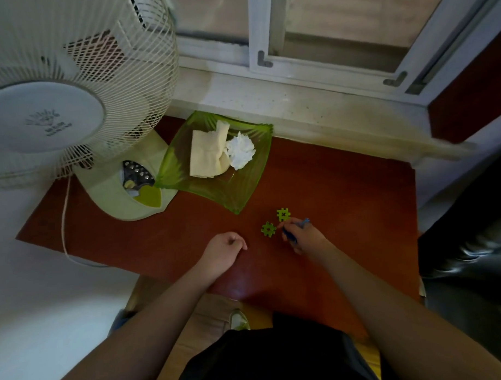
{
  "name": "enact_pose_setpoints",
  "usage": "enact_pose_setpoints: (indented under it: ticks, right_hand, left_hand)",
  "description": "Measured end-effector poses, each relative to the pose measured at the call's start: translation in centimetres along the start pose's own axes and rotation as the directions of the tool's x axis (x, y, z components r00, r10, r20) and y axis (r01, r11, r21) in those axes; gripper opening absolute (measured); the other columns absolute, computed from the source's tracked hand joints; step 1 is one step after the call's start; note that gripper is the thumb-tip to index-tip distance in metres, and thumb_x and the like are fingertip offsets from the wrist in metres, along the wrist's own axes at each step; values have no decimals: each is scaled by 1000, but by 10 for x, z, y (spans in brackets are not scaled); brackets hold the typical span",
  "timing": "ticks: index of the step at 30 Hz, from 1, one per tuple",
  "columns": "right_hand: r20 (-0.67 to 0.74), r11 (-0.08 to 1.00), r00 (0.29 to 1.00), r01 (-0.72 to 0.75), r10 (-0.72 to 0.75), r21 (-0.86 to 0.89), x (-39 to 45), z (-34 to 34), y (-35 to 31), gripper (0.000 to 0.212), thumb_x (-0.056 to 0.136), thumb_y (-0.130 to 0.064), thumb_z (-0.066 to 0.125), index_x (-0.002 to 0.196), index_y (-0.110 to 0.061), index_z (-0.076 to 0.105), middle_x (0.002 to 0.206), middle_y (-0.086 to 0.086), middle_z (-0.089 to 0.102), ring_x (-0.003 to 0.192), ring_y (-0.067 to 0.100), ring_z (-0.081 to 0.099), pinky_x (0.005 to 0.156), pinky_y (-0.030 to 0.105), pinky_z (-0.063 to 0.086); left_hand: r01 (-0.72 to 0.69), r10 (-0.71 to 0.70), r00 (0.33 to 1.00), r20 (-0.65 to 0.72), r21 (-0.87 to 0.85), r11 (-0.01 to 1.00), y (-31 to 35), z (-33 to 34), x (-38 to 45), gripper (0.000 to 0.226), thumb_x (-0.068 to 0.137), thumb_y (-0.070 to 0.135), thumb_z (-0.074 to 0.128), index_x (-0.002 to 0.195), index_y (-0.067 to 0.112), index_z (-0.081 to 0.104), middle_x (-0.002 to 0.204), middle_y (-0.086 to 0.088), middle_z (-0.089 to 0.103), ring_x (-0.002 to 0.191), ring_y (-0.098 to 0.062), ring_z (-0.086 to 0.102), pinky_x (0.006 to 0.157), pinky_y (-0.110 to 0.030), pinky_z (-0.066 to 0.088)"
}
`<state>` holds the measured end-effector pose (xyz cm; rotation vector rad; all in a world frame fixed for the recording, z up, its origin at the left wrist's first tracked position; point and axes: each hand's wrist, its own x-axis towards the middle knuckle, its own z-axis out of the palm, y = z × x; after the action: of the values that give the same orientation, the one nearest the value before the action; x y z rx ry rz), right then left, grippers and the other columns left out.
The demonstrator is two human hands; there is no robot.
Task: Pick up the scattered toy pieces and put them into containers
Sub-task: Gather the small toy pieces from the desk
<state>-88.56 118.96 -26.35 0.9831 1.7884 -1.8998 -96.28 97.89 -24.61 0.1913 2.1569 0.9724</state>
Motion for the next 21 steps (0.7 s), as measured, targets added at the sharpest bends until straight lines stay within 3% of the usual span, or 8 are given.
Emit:
enact_pose_setpoints:
  ticks: [4, 7, 10, 13, 16, 21]
  right_hand:
    - [-14, 847, 989, 119, -148, -517, 7, 10, -5, 33, 99, -47, 44, 81, -22, 56, 68, -1, 57, 50, 7, 46, 52, 24, 36]
    - [-61, 781, 978, 122, -201, -612, 13, 18, -7, 31, 93, -55, 49, 86, -27, 59, 74, 4, 63, 57, 14, 53, 50, 27, 39]
    - [-40, 684, 962, 162, -269, -711, 16, 25, -11, 31, 96, -48, 48, 102, -20, 62, 73, 4, 62, 61, 18, 57, 52, 29, 41]
    - [-14, 627, 951, 193, -309, -755, 17, 28, -14, 27, 98, -39, 50, 117, -20, 52, 90, 8, 65, 84, 30, 65, 62, 34, 46]
    - [31, 543, 968, 166, -248, -823, 20, 32, -14, 40, 96, -37, 54, 128, -18, 41, 112, 13, 66, 102, 37, 63, 80, 41, 49]
    - [12, 461, 993, 67, -122, -885, 26, 43, -20, 56, 92, -30, 62, 134, -6, 34, 114, 20, 65, 109, 38, 62, 83, 43, 49]
  left_hand:
    - [13, -14, 1000, -19, -3, 1000, 3, 3, 3, 29, 89, 11, 48, 69, 21, 66, 48, 8, 50, 46, -12, 43, 48, -26, 33]
    - [14, -15, 999, -33, -26, 1000, 2, 4, 4, 30, 88, 9, 48, 68, 21, 66, 42, 11, 50, 44, -6, 42, 49, -25, 33]
    - [25, -28, 999, -41, -57, 998, -1, 5, 5, 30, 89, 7, 48, 68, 20, 65, 41, 15, 50, 44, -4, 41, 50, -24, 31]
    - [43, -48, 997, -53, -79, 996, -6, 5, 6, 31, 87, 7, 47, 64, 21, 64, 41, 12, 48, 44, -7, 40, 50, -27, 31]
    - [58, -65, 996, -65, -102, 993, -9, 7, 6, 32, 86, 5, 47, 63, 21, 63, 41, 9, 45, 42, -10, 38, 48, -28, 29]
    - [56, -64, 996, -61, -122, 991, -10, 10, 8, 33, 85, 3, 46, 63, 20, 64, 40, 9, 43, 41, -11, 35, 47, -27, 26]
